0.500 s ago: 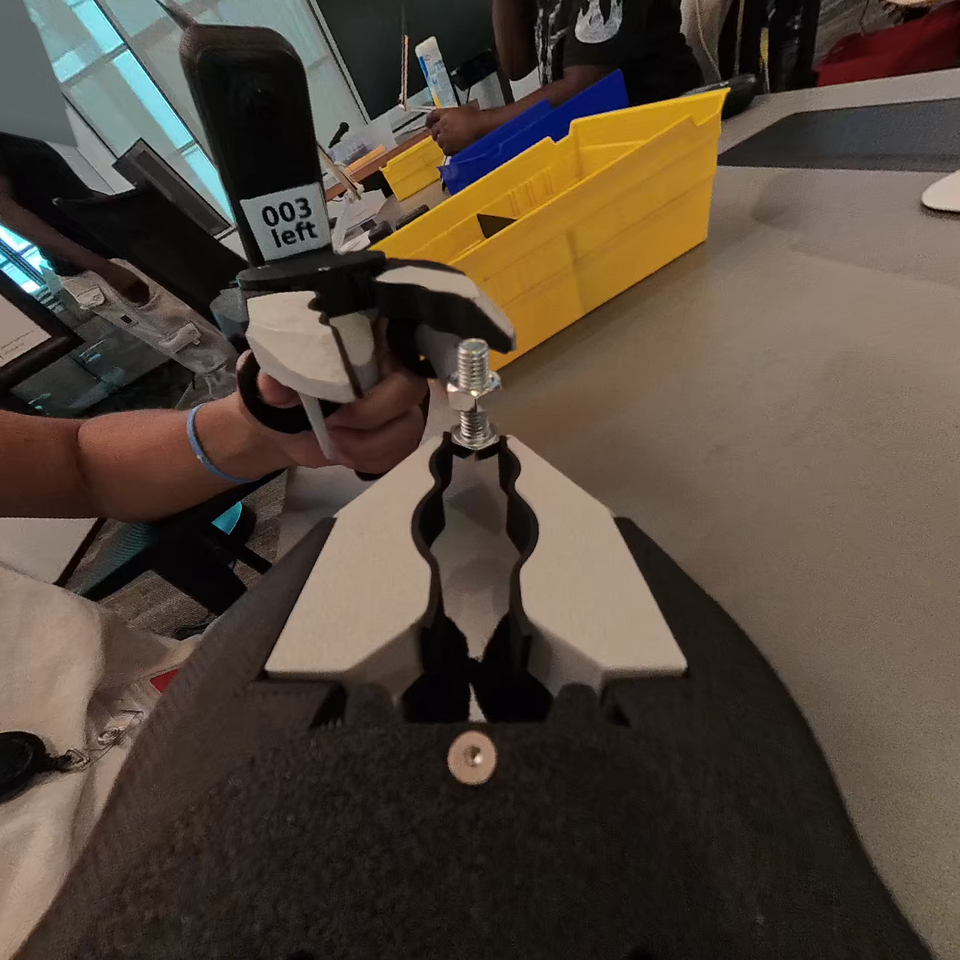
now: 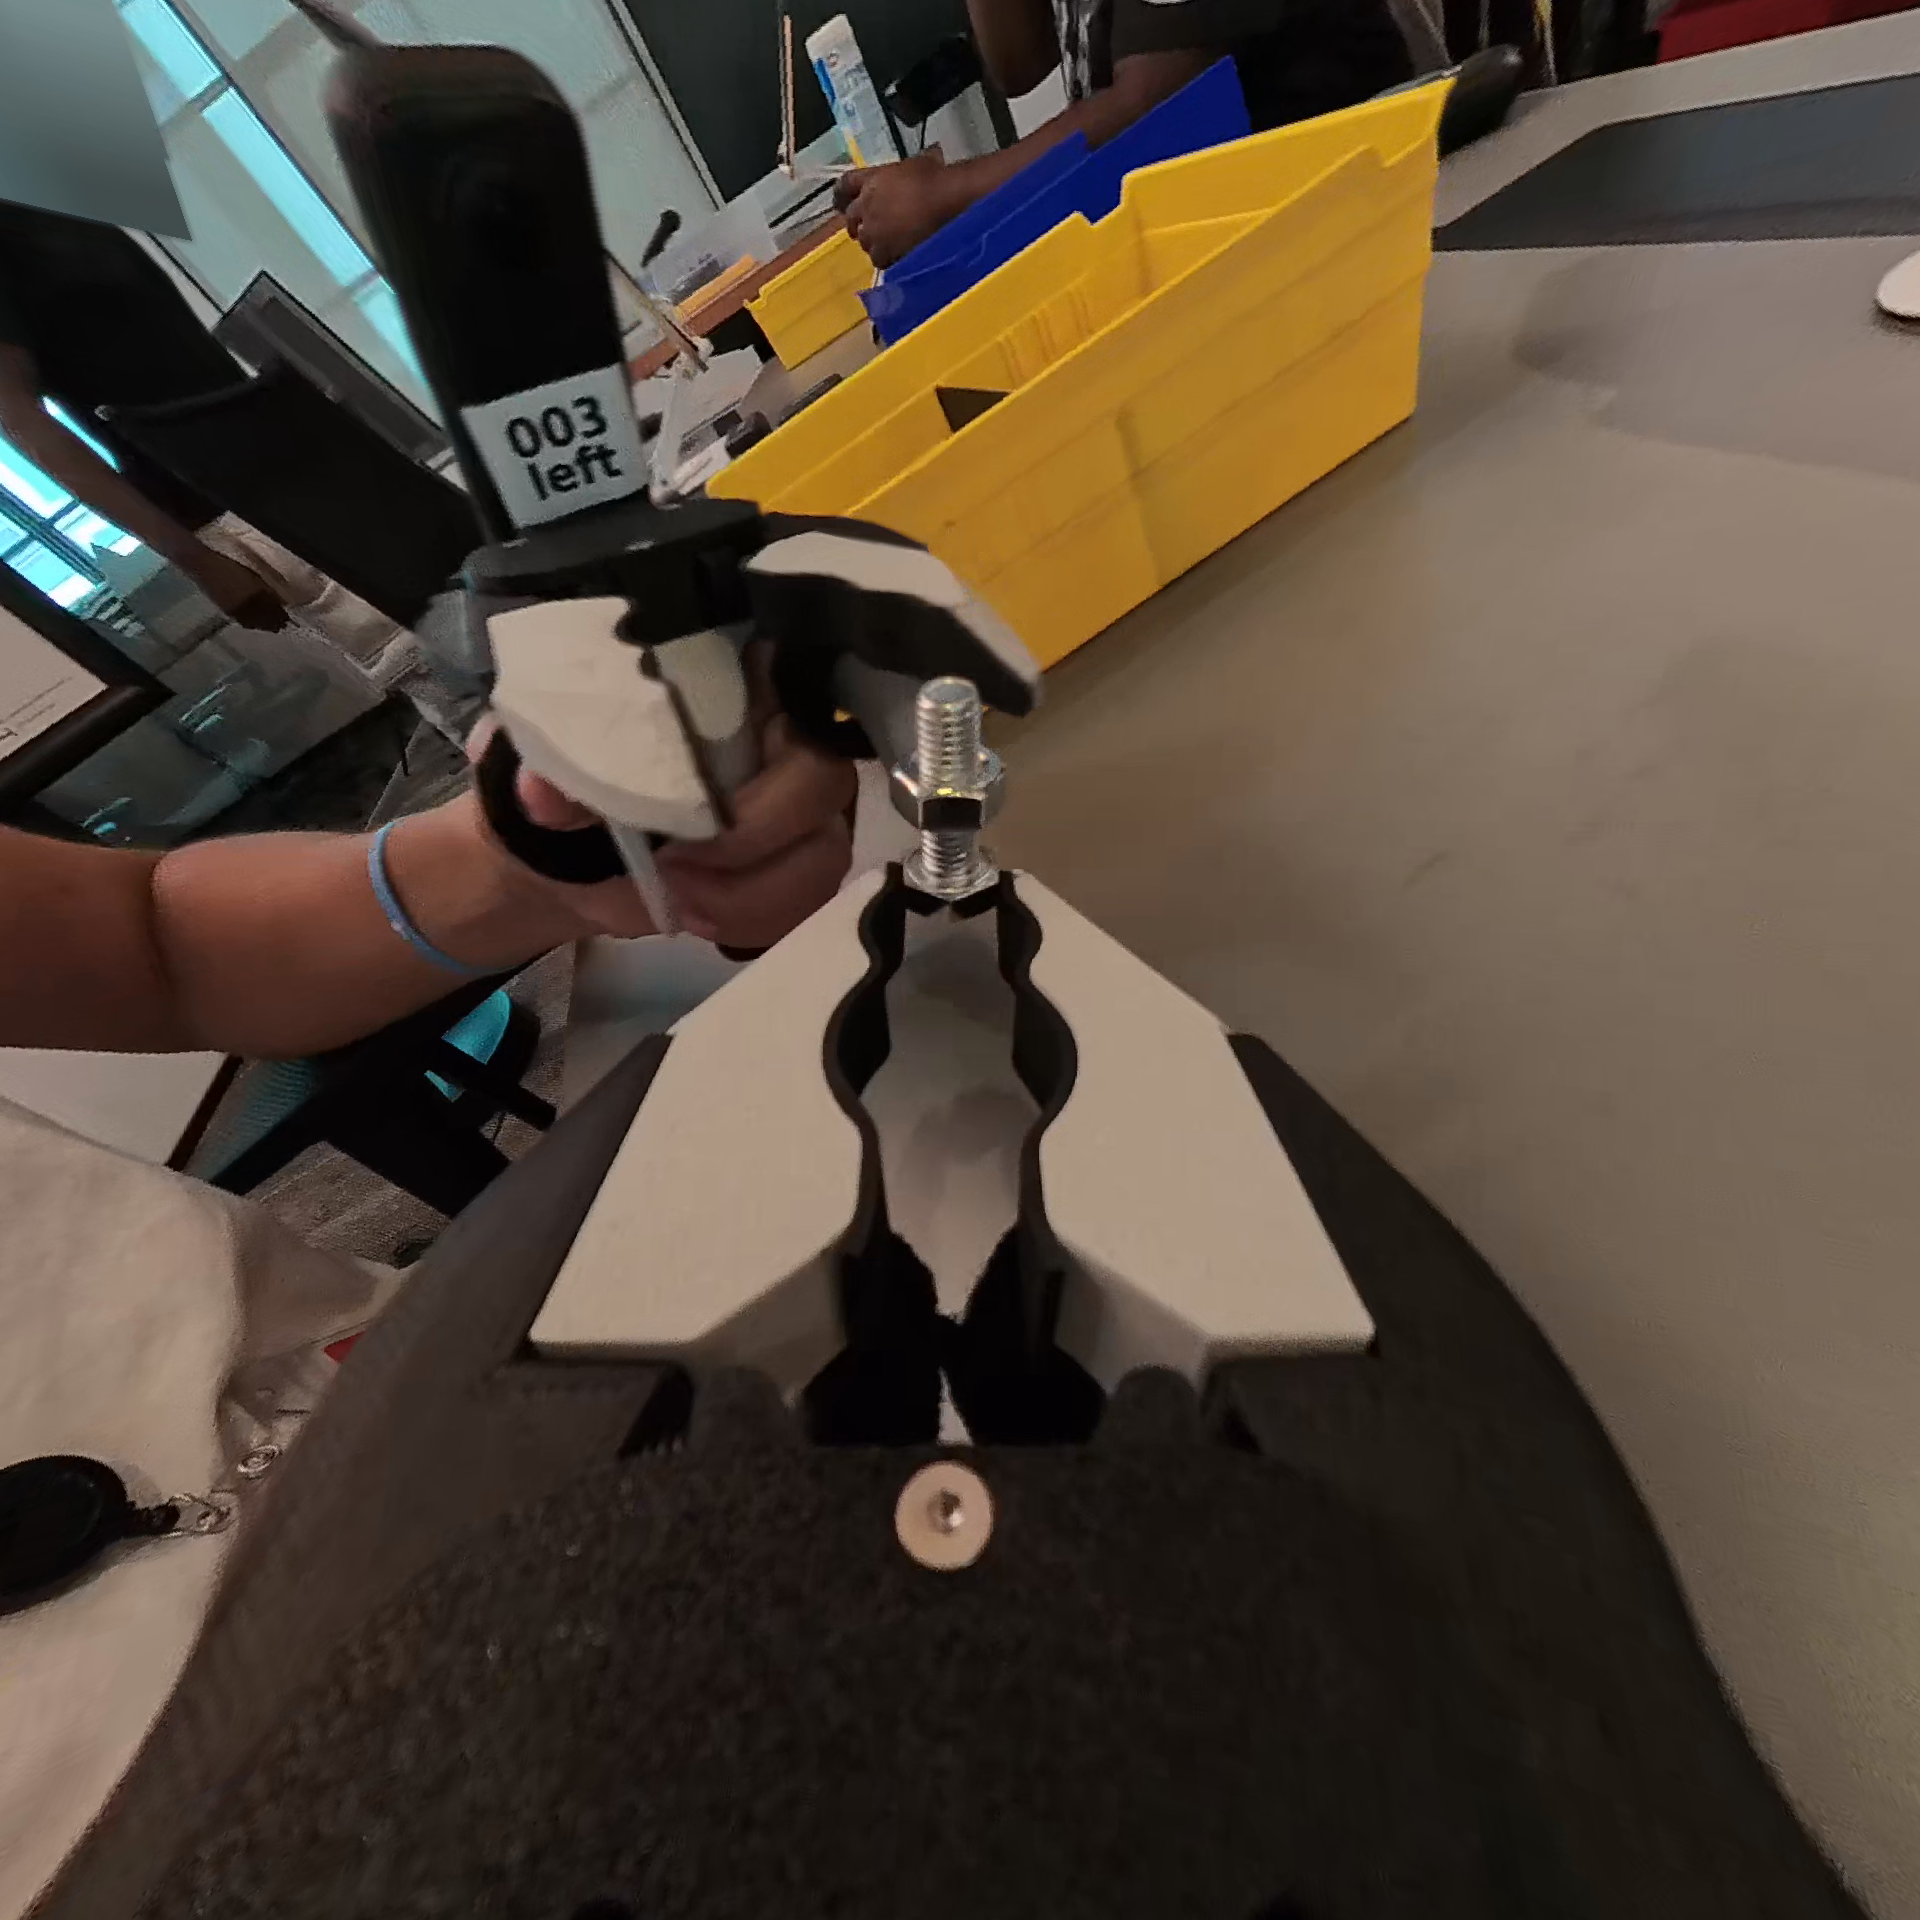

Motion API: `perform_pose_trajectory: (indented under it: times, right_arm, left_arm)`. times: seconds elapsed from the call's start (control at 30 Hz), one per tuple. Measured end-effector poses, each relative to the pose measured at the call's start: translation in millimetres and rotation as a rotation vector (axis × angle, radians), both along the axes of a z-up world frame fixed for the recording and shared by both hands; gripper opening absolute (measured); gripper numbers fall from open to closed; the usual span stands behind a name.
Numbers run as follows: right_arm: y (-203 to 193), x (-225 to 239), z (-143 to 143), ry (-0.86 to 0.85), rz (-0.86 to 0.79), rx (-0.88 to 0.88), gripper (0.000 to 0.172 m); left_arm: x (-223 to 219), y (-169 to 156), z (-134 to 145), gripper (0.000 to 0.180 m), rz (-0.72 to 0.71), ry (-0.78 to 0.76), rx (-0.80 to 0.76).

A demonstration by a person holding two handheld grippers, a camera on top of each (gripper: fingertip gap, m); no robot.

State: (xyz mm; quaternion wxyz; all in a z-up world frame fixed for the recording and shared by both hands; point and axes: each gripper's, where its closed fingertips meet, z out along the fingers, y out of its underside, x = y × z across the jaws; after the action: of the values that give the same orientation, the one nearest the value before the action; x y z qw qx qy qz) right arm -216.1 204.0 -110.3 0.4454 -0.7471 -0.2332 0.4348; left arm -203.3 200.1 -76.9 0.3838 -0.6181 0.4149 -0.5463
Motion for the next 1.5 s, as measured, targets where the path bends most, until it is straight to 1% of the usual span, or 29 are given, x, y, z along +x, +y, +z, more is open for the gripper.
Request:
perform_pose_trajectory:
  times: [0.03, 0.07, 0.1, 0.13, 0.23, 0.37, 0.4, 0.47, 0.53, 0.57, 0.63, 0.77, 0.87, 0.9, 0.93, 1.03, 1.13, 1.2, 1.27, 1.33, 1.4, 1.43, 1.47, 1.5]
  right_arm:
    - [1.1, 0.7, -1.4, -0.003, -0.002, -0.005, 0.017]
    - [1.2, -0.3, -2.1, -0.004, 0.002, -0.006, 0.017]
    - [0.1, -2.9, -0.9, 0.0, 0.012, -0.002, 0.017]
    - [-2.1, -6.4, 0.7, 0.003, 0.028, 0.005, 0.017]
    - [-6.4, -11.0, 4.0, -0.004, 0.045, 0.027, 0.017]
    - [-2.3, 0.9, 0.4, -0.017, 0.004, 0.022, 0.018]
    - [-1.4, 3.0, 0.1, -0.019, -0.003, 0.022, 0.018]
    - [0.2, 4.1, -1.3, -0.027, -0.009, 0.019, 0.017]
    - [-0.8, 1.5, -2.6, -0.039, 0.0, 0.022, 0.017]
    - [-2.2, -0.5, -1.8, -0.038, 0.005, 0.026, 0.017]
    - [-4.1, -2.4, 0.6, -0.041, 0.009, 0.038, 0.017]
    - [-3.8, 2.7, -0.7, -0.052, -0.004, 0.041, 0.017]
    - [-3.9, 2.9, -0.7, -0.056, -0.004, 0.041, 0.017]
    - [-4.5, 1.2, -0.6, -0.057, 0.0, 0.043, 0.017]
    - [-6.1, -1.4, -0.5, -0.059, 0.01, 0.046, 0.017]
    - [-10.1, -6.2, 3.7, -0.05, 0.024, 0.067, 0.018]
    - [-11.6, 0.9, 6.1, -0.061, 0.004, 0.074, 0.017]
    - [-12.7, 13.6, 21.1, -0.066, -0.02, 0.103, 0.017]
    - [-10.3, 35.8, 48.0, -0.119, -0.049, 0.173, 0.018]
    - [-2.0, 70.5, 74.0, -0.228, -0.078, 0.221, 0.018]
    - [15.5, 119.6, 88.9, -0.34, -0.148, 0.187, 0.017]
    - [29.6, 149.9, 92.4, -0.392, -0.222, 0.174, 0.017]
    - [46.6, 185.2, 89.2, -0.467, -0.316, 0.158, 0.017]
    - [61.7, 220.6, 77.1, -0.555, -0.389, 0.105, 0.017]
  left_arm:
    - [3.2, -4.8, 0.9, 0.053, -0.011, -0.002, 0.005]
    - [8.7, -10.5, 2.2, 0.055, -0.026, -0.008, 0.004]
    - [15.6, -14.7, 2.3, 0.064, -0.033, -0.005, 0.002]
    - [22.2, -17.8, 1.4, 0.068, -0.041, 0.006, 0.008]
    - [30.8, -19.4, 0.8, 0.061, -0.08, 0.009, -0.006]
    - [13.3, -2.4, 7.1, 0.057, -0.001, -0.032, -0.023]
    - [9.9, -1.8, 7.7, 0.054, 0.002, -0.035, -0.023]
    - [10.4, -9.9, 6.9, 0.048, -0.037, -0.031, -0.019]
    - [18.0, -18.0, 4.9, 0.062, -0.069, -0.017, -0.023]
    - [21.0, -19.3, 4.3, 0.062, -0.077, -0.009, -0.021]
    - [21.6, -18.3, 5.4, 0.056, -0.087, -0.01, -0.017]
    - [10.6, -9.3, 1.8, 0.056, -0.045, 0.002, -0.019]
    - [9.6, -14.4, -0.8, 0.051, -0.053, 0.005, -0.016]
    - [13.4, -18.9, -1.1, 0.053, -0.073, 0.005, -0.019]
    - [18.3, -23.4, -2.0, 0.06, -0.094, 0.012, -0.018]
    - [26.4, -29.0, -0.6, 0.062, -0.141, 0.017, 0.012]
    - [17.0, -17.6, 3.8, 0.065, -0.108, -0.008, 0.005]
    - [1.8, -6.8, 9.7, 0.065, -0.05, -0.043, -0.02]
    - [-16.2, 4.2, 14.6, 0.061, 0.043, -0.076, -0.023]
    - [-31.9, 16.7, 4.9, 0.061, 0.152, -0.042, -0.05]
    - [-41.5, 14.4, -8.3, 0.06, 0.174, -0.012, -0.125]
    - [-44.2, 10.7, -13.6, 0.059, 0.178, -0.012, -0.167]
    - [-46.1, 8.0, -19.3, 0.056, 0.191, -0.007, -0.206]
    - [-46.8, 4.9, -24.8, 0.056, 0.199, -0.004, -0.246]
